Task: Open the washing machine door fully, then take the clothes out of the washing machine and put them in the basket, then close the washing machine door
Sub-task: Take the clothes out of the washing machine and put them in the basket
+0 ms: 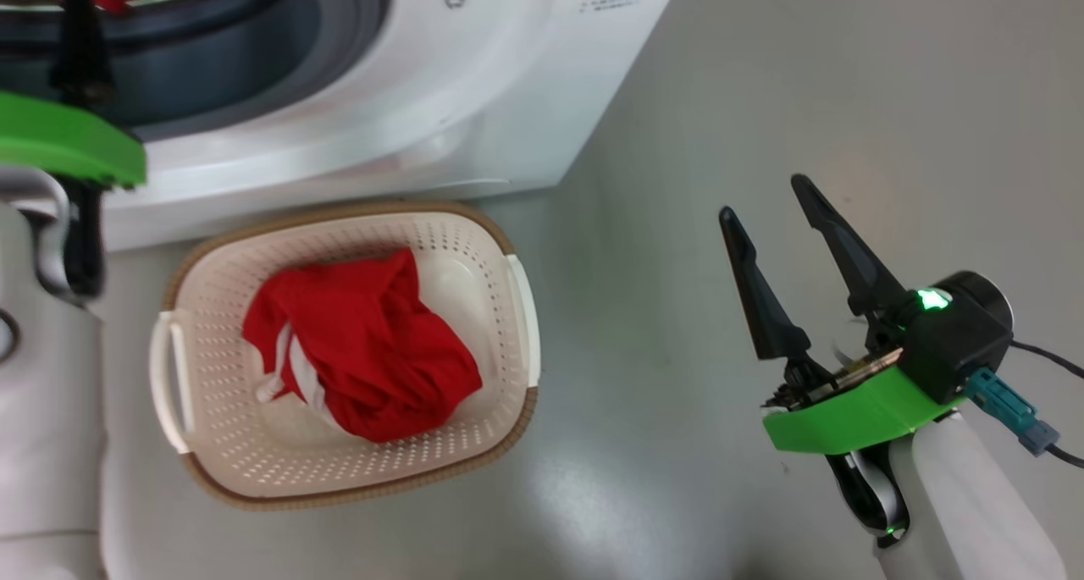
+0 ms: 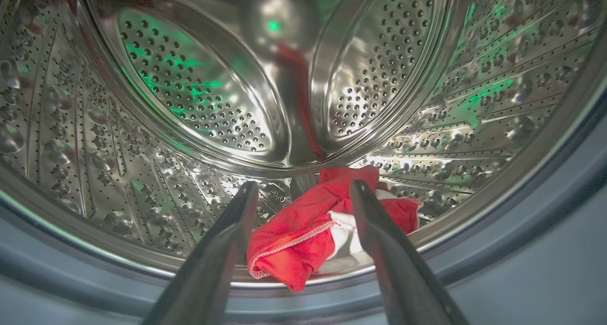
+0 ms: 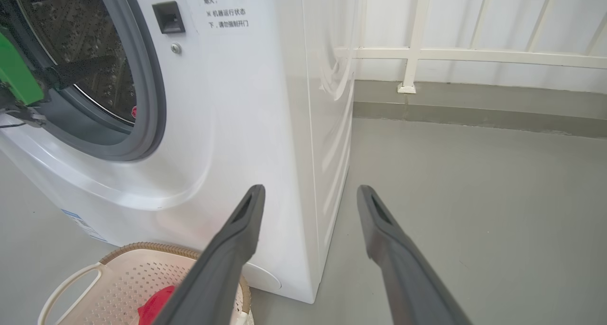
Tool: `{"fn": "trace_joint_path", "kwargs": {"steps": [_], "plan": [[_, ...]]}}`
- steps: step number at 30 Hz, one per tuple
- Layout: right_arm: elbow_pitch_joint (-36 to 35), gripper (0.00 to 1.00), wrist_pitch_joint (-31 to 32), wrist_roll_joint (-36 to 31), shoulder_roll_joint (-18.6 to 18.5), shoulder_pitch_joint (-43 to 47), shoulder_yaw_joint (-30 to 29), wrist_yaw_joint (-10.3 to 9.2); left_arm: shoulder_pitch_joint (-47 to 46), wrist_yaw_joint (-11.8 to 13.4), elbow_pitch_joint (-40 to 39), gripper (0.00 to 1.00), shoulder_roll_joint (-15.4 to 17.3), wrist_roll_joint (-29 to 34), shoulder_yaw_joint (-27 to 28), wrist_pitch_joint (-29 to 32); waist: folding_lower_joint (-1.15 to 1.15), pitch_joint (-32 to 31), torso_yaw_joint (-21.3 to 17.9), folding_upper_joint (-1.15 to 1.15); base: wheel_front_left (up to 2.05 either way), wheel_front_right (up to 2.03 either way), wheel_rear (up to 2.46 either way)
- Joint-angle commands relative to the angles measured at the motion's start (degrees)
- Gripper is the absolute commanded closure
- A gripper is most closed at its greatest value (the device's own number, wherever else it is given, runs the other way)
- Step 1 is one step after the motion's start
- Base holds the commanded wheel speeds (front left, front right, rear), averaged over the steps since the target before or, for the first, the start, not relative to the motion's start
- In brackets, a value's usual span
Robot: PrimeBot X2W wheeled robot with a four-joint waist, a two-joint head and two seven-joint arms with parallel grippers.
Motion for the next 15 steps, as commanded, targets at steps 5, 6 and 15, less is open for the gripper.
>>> {"fn": "trace_joint_path", "kwargs": {"steps": [5, 6, 15], "plan": [[-1.3, 0.0, -0.4, 1.0, 0.6, -1.2, 2.3, 0.36, -5.7, -0.3, 4.6, 0.0, 5.7, -0.8, -1.0, 0.8, 0.0, 3.8, -3.2, 0.0, 0.0, 0.0, 0.0], [-1.2, 0.0, -0.4, 1.1, 0.6, -1.3, 2.3, 0.36, -6.6, -0.3, 5.5, 0.0, 6.1, -0.8, -1.5, 1.1, 0.0, 4.1, -3.5, 0.0, 0.0, 0.0, 0.0], [-1.6, 0.0, -0.4, 2.1, 1.4, -0.8, 1.7, 0.36, -12.1, -0.4, 13.1, 0.0, 10.2, -2.6, -7.0, 9.9, 0.0, 5.3, -5.2, 0.0, 0.0, 0.0, 0.0]]}}
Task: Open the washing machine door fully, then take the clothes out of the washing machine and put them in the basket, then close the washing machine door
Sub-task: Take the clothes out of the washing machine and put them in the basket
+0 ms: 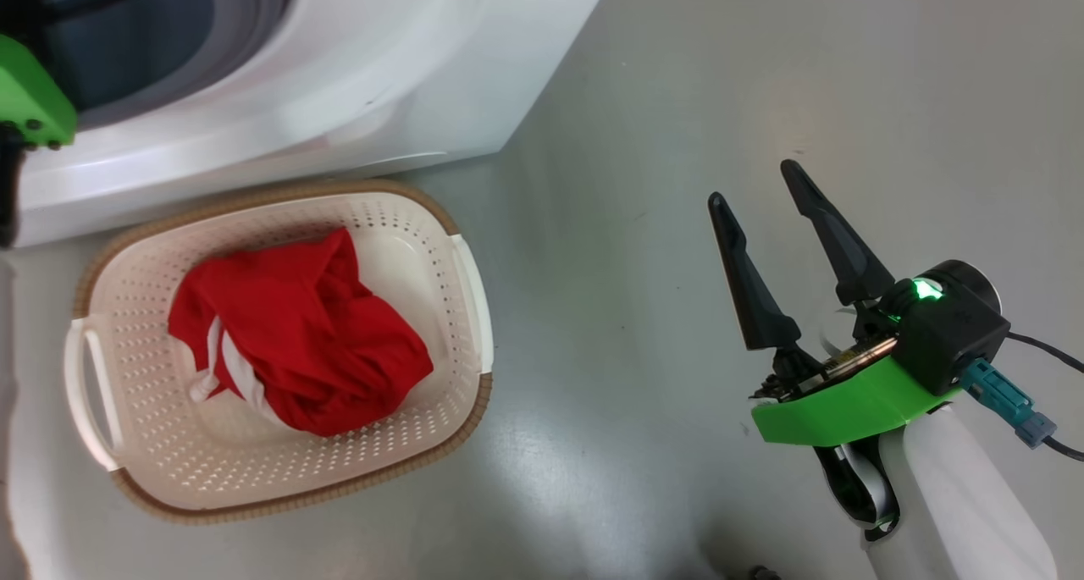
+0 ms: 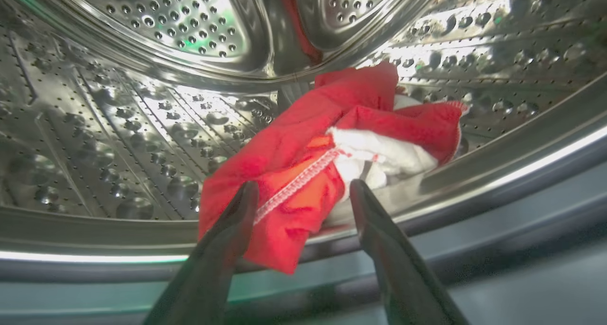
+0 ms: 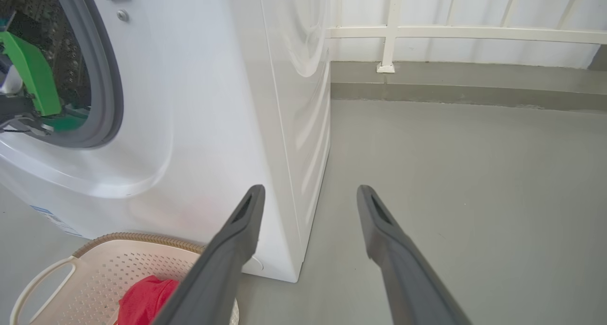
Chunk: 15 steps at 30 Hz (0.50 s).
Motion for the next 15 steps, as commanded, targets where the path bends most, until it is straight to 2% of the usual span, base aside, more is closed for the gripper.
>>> {"fn": "trace_joint_path", "kwargs": {"steps": [1, 8, 12, 13, 14, 15], "plan": [[-1.5, 0.0, -0.4, 1.1, 0.1, 0.8, 1.2, 0.36, -1.3, -0.3, -0.3, 0.0, 3.8, -0.2, 0.0, 1.2, 0.0, 0.2, -0.5, 0.0, 0.0, 0.0, 0.0], [-1.3, 0.0, -0.4, 2.0, 0.4, 0.8, 2.5, 0.36, -3.3, 1.0, 3.3, 0.0, 6.7, 2.6, -2.9, 4.7, 0.0, -0.5, -1.3, 0.0, 0.0, 0.0, 0.0], [-0.9, 0.0, -0.4, 2.6, 0.3, 0.8, 3.9, 0.36, -3.5, 3.1, 5.1, 0.0, 7.4, 4.2, -4.3, 5.6, 0.0, -1.0, -1.9, 0.0, 0.0, 0.0, 0.0], [-0.8, 0.0, -0.4, 2.9, 0.2, 0.8, 4.4, 0.36, -3.4, 3.7, 5.5, 0.41, 7.5, 4.5, -4.5, 5.9, 0.0, -1.1, -2.0, 0.0, 0.0, 0.0, 0.0], [-0.9, 0.0, -0.4, 3.1, 0.0, 0.8, 4.8, 0.36, -3.4, 4.2, 5.9, 0.65, 7.5, 4.5, -4.6, 6.1, 0.0, -1.2, -2.2, 0.0, 0.0, 0.0, 0.0], [-1.2, 0.0, -0.4, 3.4, -0.1, 0.9, 5.3, 0.36, -3.4, 4.5, 6.4, 1.0, 7.4, 4.4, -4.6, 6.2, 0.0, -1.3, -2.4, 0.0, 0.0, 0.0, 0.0]]}}
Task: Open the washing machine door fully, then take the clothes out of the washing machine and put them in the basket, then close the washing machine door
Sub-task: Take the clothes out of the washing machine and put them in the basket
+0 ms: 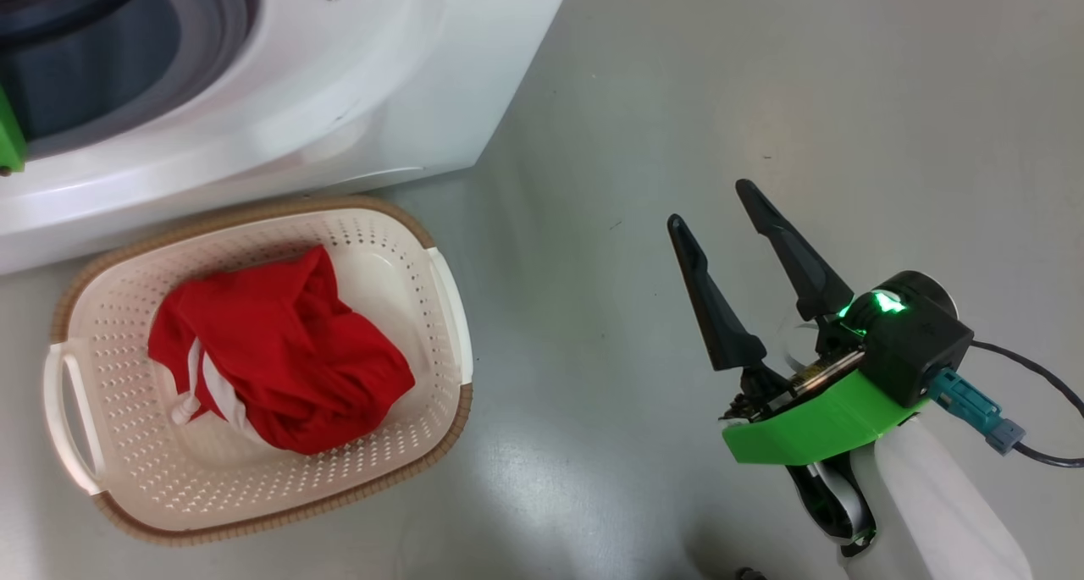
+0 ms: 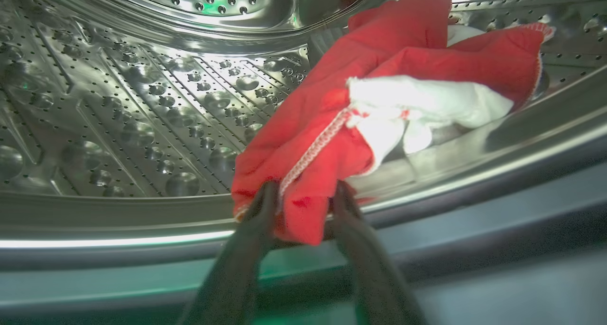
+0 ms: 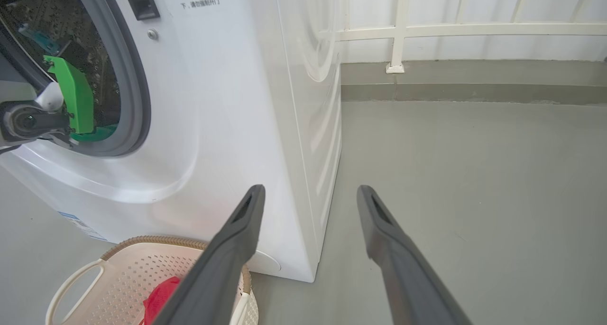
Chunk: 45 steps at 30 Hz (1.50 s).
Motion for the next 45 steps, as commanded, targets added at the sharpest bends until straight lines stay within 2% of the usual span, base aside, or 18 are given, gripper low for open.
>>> {"fn": "trace_joint_path", "kwargs": {"steps": [1, 9, 19, 21, 24, 27, 32, 45], "plan": [[-1.4, 0.0, -0.4, 0.8, -0.4, 0.9, 1.2, 0.36, -0.7, 0.4, -0.7, 1.0, 3.0, 0.1, 0.6, 0.2, 0.0, -0.1, -0.1, 0.0, 0.0, 0.0, 0.0], [-1.6, 0.0, -0.4, 0.9, -0.9, 1.0, 1.8, 0.36, -0.7, 1.9, -1.4, 1.0, 2.9, -1.2, 1.5, -5.4, 0.0, -0.5, 0.1, 0.0, 0.0, 0.0, 0.0], [-1.3, 0.0, -0.4, 0.6, -1.5, 0.9, 1.5, 0.36, 2.7, 0.1, -4.2, 1.0, 0.4, -5.9, 4.5, -14.8, 0.0, -2.5, 2.1, 0.0, 0.0, 0.0, 0.0], [-1.3, 0.0, -0.4, 0.5, -1.6, 0.9, 1.4, 0.36, 3.9, -0.3, -6.2, 1.0, 0.0, -6.4, 5.0, -15.6, 0.0, -3.0, 2.5, 0.0, 0.0, 0.0, 0.0], [-1.1, 0.0, -0.4, 0.4, -1.9, 1.0, 1.3, 0.36, 6.7, 0.5, -11.8, 1.0, -0.1, -5.7, 5.7, -15.9, 0.0, -3.9, 3.2, 0.0, 0.0, 0.0, 0.0], [-1.0, 0.0, -0.4, 0.3, -2.0, 1.1, 1.1, 0.36, 11.0, 1.4, -18.9, 1.0, -1.3, -5.6, 7.7, -16.0, 0.0, -5.0, 4.1, 0.0, 0.0, 0.0, 0.0], [-0.3, 0.0, -0.4, 0.2, -2.3, 1.4, 2.0, 0.36, 18.4, 1.4, -27.5, 1.0, -4.0, -5.3, 10.3, -16.0, 0.0, -7.4, 5.2, 0.0, 0.0, 0.0, 0.0], [0.1, 0.0, -0.4, 0.0, -2.6, 4.2, 0.5, 0.36, 29.5, -0.5, -36.6, 1.0, -8.3, -3.8, 13.7, -16.0, 0.0, -14.2, 7.5, 0.0, 0.0, 0.0, 0.0]]}}
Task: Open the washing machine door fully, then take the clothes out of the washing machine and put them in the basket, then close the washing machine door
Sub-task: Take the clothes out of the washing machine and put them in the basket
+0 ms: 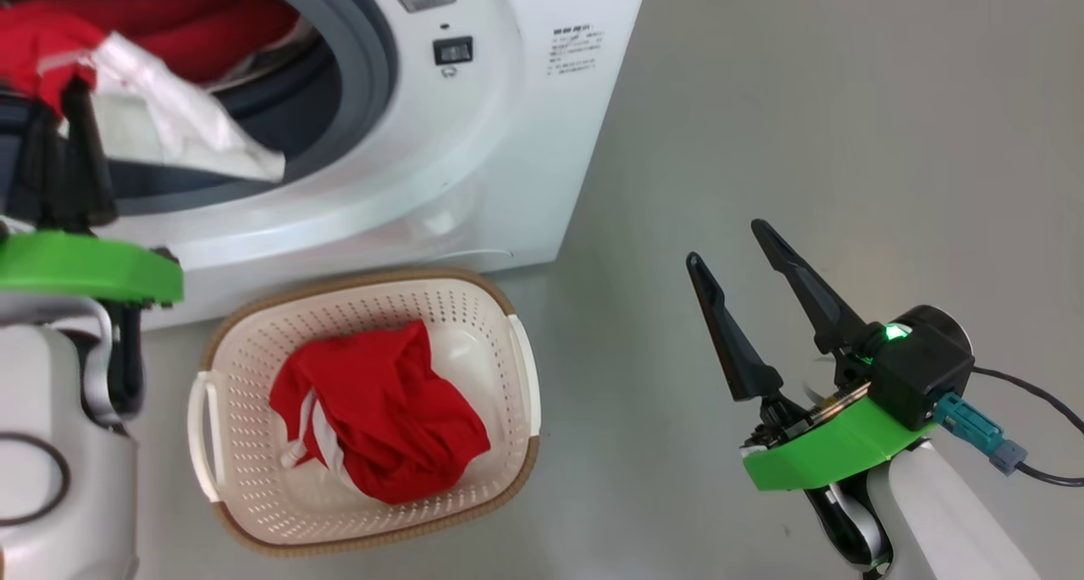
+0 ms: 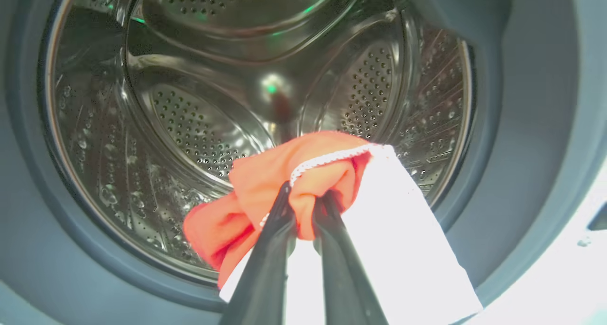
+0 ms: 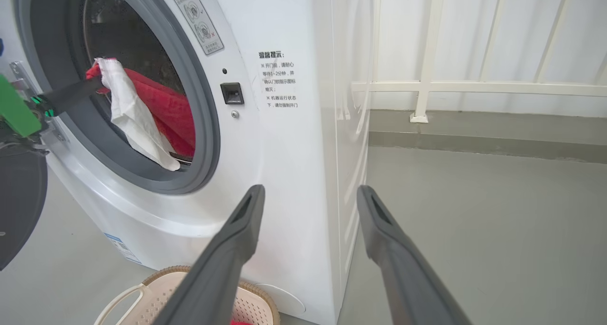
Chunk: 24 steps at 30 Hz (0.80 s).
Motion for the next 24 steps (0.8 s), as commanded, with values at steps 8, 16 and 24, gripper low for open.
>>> {"fn": "trace_joint_path", "kwargs": {"steps": [8, 16, 24], "plan": [[-1.4, 0.0, -0.4, 0.0, 0.1, 2.2, 0.3, 0.36, 4.7, -0.8, -6.9, 1.0, 0.8, 1.3, 2.4, -0.5, 0.0, -4.1, 1.7, 0.0, 0.0, 0.0, 0.0], [-1.3, 0.0, -0.4, 0.1, 0.5, 3.2, 0.3, 0.36, 11.7, -0.7, -17.5, 1.0, -1.9, 1.3, 2.9, -0.5, 0.0, -6.7, 1.5, 0.0, 0.0, 0.0, 0.0], [-0.9, 0.0, -0.4, 0.2, 0.2, 4.3, 0.8, 0.36, 20.9, 2.0, -30.3, 1.0, -3.7, 4.4, 1.6, -0.2, 0.0, -9.4, 1.5, 0.0, 0.0, 0.0, 0.0]]}}
